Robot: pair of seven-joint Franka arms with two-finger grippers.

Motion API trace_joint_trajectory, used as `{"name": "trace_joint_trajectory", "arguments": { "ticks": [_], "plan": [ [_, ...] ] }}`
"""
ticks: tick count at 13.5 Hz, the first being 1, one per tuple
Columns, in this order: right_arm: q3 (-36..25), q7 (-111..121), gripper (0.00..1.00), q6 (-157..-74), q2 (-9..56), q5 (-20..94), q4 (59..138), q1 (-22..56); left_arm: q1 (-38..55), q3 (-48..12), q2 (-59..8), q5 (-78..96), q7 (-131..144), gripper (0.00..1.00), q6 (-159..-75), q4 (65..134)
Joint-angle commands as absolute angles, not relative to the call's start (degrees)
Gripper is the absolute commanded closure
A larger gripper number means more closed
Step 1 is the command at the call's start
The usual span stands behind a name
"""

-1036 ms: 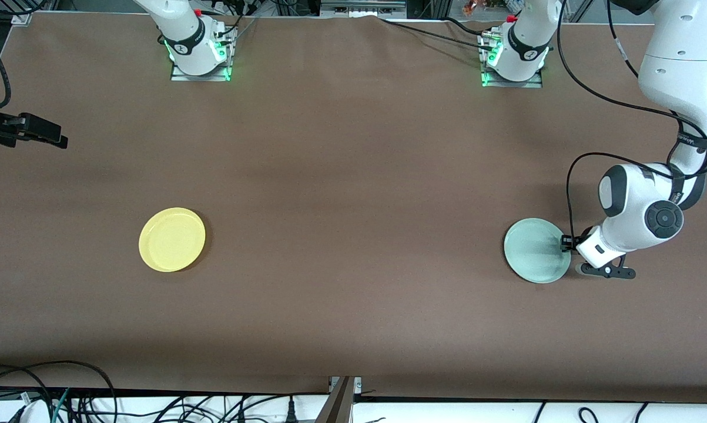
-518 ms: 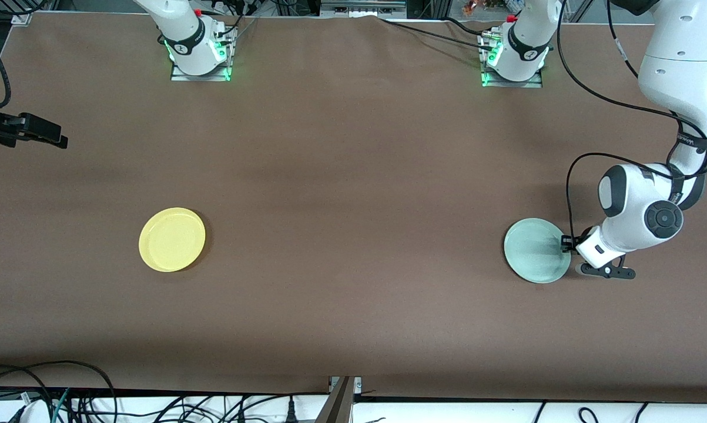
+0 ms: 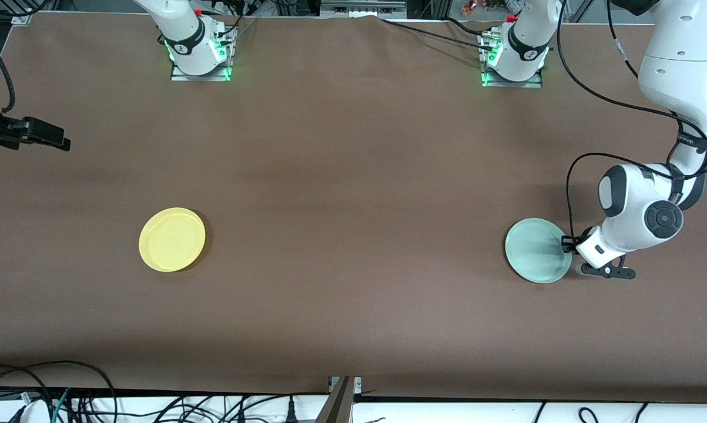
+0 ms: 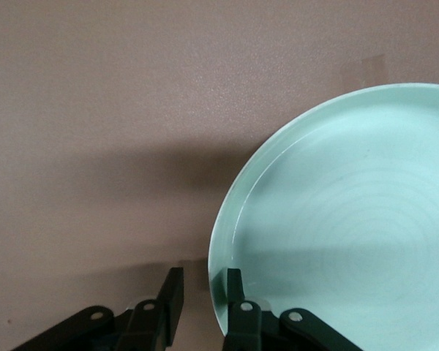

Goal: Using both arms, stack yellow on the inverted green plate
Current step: 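Grasp the green plate with the left gripper while the right gripper reaches yellow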

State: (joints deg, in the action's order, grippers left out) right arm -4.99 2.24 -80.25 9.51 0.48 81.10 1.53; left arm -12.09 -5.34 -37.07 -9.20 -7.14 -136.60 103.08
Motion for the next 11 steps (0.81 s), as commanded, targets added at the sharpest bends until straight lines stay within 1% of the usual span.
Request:
{"name": "trace_joint_trajectory", "arguments": {
  "ticks": [1,3,4,5,9,11],
  "plan": [
    [-5.36,1.85,0.00,-80.42,12.82,0.97,80.42,0.71,-12.30,-5.63,-37.00,-9.32,-7.21,0.75,-136.58,102.66],
    [-5.89,1.93,0.00,-81.55,15.28,1.58,80.42,-1.31,-12.13,-5.63,-37.00,-9.32,-7.12,0.86,-136.58,102.66],
    [-5.80,1.93,0.00,-82.52,16.77,1.76,80.42,-2.28,-12.04,-5.63,-37.00,-9.40,-7.21,0.94,-136.58,102.66],
    [-5.89,2.02,0.00,-84.27,18.70,1.67,80.51,-2.72,-11.95,-5.63,-37.00,-9.49,-7.12,1.00,-136.50,102.66],
    [-5.80,8.34,0.00,-92.88,26.17,1.93,80.51,-5.45,-11.78,-5.71,-36.22,-9.75,-7.74,1.00,-136.14,102.66],
    [-5.89,8.44,0.00,-96.92,29.43,3.07,80.51,-5.45,-10.56,-5.97,-34.20,-9.84,-6.51,1.00,-135.88,102.48]
  ]
}}
